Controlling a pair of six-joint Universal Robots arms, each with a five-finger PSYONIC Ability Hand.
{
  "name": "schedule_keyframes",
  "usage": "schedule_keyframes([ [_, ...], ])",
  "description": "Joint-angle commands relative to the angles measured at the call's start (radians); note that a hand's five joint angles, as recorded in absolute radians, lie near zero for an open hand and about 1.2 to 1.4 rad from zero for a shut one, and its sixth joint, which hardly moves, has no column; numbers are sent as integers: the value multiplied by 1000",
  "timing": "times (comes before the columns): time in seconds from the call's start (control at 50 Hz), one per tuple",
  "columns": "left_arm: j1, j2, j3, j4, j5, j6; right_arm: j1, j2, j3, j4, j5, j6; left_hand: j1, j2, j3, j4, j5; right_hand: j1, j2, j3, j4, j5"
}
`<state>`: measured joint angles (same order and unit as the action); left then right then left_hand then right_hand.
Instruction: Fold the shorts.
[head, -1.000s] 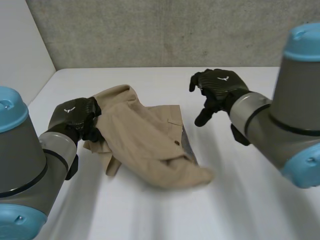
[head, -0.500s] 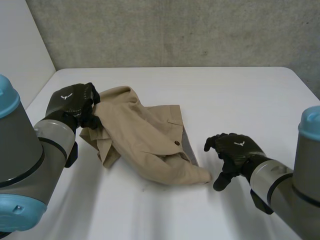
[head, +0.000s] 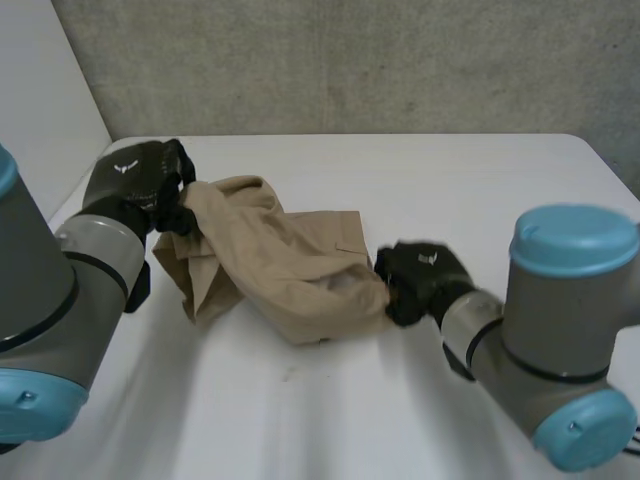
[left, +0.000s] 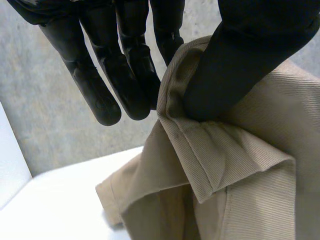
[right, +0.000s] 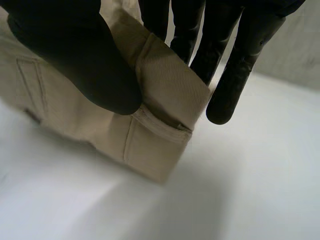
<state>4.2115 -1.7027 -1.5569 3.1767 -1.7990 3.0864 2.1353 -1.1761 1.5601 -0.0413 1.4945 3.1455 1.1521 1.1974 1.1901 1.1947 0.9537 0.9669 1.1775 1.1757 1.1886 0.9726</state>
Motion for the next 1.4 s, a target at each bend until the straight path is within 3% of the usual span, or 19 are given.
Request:
schedule_keyframes([
  [0.02, 13, 116, 56, -93, 84, 306, -58, -255, -159, 82, -5, -146, 244, 199, 206, 202, 268, 429, 219, 221, 208, 249],
  [0.1, 33, 202, 96, -142, 145, 492, -150, -345, -259, 196, -17, -335, 244, 199, 206, 202, 268, 429, 219, 221, 208, 249],
  [0.2, 54, 285, 153, -175, 177, 604, -176, -362, -389, 299, -10, -479, 244, 199, 206, 202, 268, 429, 219, 221, 208, 249],
  [0.34, 59, 353, 212, -265, 196, 640, -176, -370, -485, 406, -10, -509, 244, 199, 206, 202, 268, 429, 219, 221, 208, 249],
  [0.48, 64, 356, 130, -274, 245, 633, -167, -347, -471, 468, -6, -516, 244, 199, 206, 202, 268, 429, 219, 221, 208, 249],
  [0.54, 67, 334, 60, -265, 253, 633, -164, -300, -454, 481, -6, -516, 244, 199, 206, 202, 268, 429, 219, 221, 208, 249],
  [0.66, 107, 135, 6, -137, 253, 632, -158, -160, -430, 474, -10, -515, 244, 199, 206, 202, 268, 429, 219, 221, 208, 249],
  [0.8, 131, -95, 154, 78, 241, 641, -143, -33, -466, 294, 3, -495, 244, 199, 206, 202, 268, 429, 219, 221, 208, 249],
  [0.88, 131, -244, 470, 189, 184, 632, -135, 16, -583, 29, 119, -498, 244, 199, 206, 202, 268, 429, 219, 221, 208, 249],
  [0.96, 117, -249, 659, 287, 95, 630, -127, 6, -699, -126, 185, -501, 244, 199, 206, 202, 268, 429, 219, 221, 208, 249],
  [1.06, 108, -216, 706, 381, 64, 629, -124, -53, -778, -170, 190, -501, 244, 199, 206, 202, 268, 429, 219, 221, 208, 249],
  [1.12, 84, -144, 655, 396, 64, 629, -126, -63, -781, -111, 173, -501, 244, 199, 206, 202, 268, 429, 219, 221, 208, 249],
  [1.26, 61, 18, 289, 396, 66, 623, -124, -63, -701, 24, 119, -492, 244, 199, 206, 202, 268, 429, 219, 221, 208, 249],
  [1.4, 65, 112, -86, 399, 66, 563, -124, -40, -433, 34, 78, -483, 244, 199, 206, 202, 268, 429, 219, 221, 208, 249],
])
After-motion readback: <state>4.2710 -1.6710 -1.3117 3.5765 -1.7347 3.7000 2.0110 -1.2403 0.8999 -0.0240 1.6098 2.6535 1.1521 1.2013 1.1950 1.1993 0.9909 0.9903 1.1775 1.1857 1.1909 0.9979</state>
